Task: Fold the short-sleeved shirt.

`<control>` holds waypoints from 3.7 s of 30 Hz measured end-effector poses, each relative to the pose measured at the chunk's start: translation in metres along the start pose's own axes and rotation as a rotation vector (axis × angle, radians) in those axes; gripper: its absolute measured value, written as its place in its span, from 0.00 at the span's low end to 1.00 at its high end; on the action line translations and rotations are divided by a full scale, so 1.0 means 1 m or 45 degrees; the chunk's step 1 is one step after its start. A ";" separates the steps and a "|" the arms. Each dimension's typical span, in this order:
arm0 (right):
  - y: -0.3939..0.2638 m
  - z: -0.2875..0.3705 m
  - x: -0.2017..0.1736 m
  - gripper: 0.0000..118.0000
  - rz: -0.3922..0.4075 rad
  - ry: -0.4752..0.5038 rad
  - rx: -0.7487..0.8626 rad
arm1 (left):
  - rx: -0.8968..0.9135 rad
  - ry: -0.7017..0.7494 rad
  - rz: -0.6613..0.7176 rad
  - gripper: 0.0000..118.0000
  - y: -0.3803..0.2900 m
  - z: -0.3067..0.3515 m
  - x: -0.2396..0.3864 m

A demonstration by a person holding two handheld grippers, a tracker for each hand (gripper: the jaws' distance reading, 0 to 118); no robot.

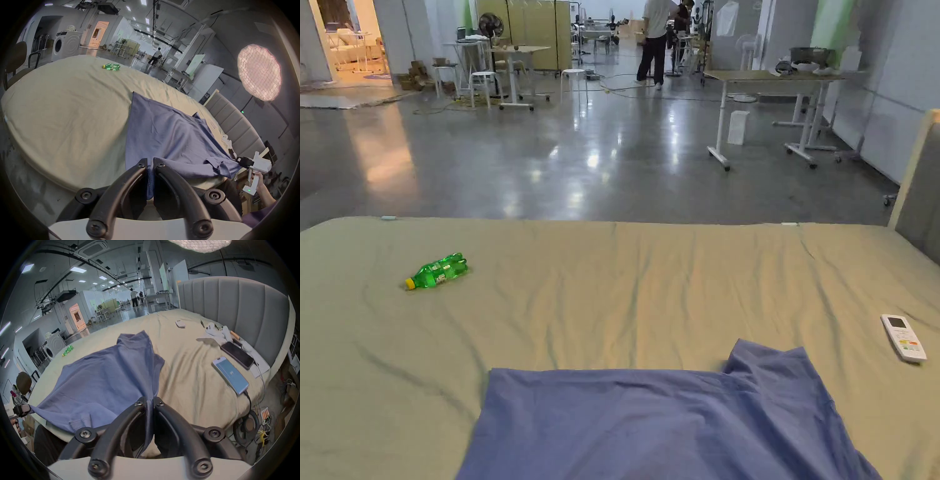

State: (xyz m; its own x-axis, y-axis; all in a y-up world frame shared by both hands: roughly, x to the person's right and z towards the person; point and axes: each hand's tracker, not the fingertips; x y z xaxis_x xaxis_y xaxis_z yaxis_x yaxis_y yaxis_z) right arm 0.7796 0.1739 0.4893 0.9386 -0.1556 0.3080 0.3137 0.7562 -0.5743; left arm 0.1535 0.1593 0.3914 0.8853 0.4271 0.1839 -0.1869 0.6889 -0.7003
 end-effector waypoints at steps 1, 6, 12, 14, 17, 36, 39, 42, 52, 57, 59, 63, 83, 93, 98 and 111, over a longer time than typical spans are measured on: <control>-0.003 -0.003 0.002 0.05 -0.021 -0.014 -0.010 | -0.025 -0.003 -0.003 0.05 -0.003 -0.001 -0.002; -0.015 -0.023 0.015 0.05 -0.051 -0.028 -0.076 | -0.075 0.039 -0.026 0.05 -0.006 -0.015 0.005; -0.023 -0.034 0.022 0.67 0.017 -0.075 -0.103 | -0.106 0.032 -0.024 0.35 -0.005 -0.025 -0.009; -0.022 -0.028 0.029 0.68 -0.047 -0.048 -0.064 | -0.022 0.067 -0.022 0.67 -0.006 -0.018 -0.011; -0.008 -0.001 0.028 0.68 -0.121 -0.043 0.067 | 0.186 0.204 -0.105 0.68 0.013 0.007 -0.005; 0.067 0.127 -0.089 0.53 0.348 0.121 0.744 | 0.830 0.190 -0.690 0.51 0.057 0.082 0.199; 0.062 0.125 -0.097 0.14 0.384 0.139 0.758 | 0.833 0.054 -0.755 0.09 0.050 0.084 0.207; 0.058 0.123 -0.101 0.00 0.379 0.169 0.720 | 0.766 0.021 -0.741 0.00 0.047 0.084 0.212; 0.059 0.128 -0.106 0.00 0.438 0.150 0.745 | 0.715 0.034 -0.683 0.00 0.049 0.083 0.212; 0.061 0.128 -0.104 0.00 0.392 0.173 0.719 | 0.687 0.114 -0.757 0.00 0.047 0.080 0.212; 0.060 0.127 -0.104 0.00 0.398 0.173 0.714 | 0.676 0.109 -0.746 0.00 0.046 0.080 0.211; 0.057 0.122 -0.102 0.00 0.381 0.179 0.692 | 0.617 0.128 -0.715 0.00 0.045 0.079 0.196; 0.032 0.081 -0.094 0.00 0.247 0.247 0.402 | -0.167 0.348 -0.336 0.70 -0.016 -0.007 0.022; 0.029 0.083 -0.098 0.00 0.254 0.229 0.390 | -0.415 0.333 -0.347 0.45 -0.012 -0.059 0.014; 0.024 0.088 -0.090 0.00 0.280 0.175 0.401 | -0.445 0.320 -0.368 0.05 -0.017 -0.067 0.020; 0.000 0.046 -0.013 0.51 0.198 -0.206 0.077 | -0.556 0.362 -0.654 0.05 -0.015 -0.104 0.039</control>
State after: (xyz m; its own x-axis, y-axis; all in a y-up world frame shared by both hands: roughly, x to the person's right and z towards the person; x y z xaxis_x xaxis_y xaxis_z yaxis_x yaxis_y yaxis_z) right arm 0.7613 0.2055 0.5203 0.9381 0.0663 0.3399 0.1534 0.8004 -0.5795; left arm 0.2351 0.1042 0.3372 0.9031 -0.0967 0.4183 0.4158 0.4399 -0.7960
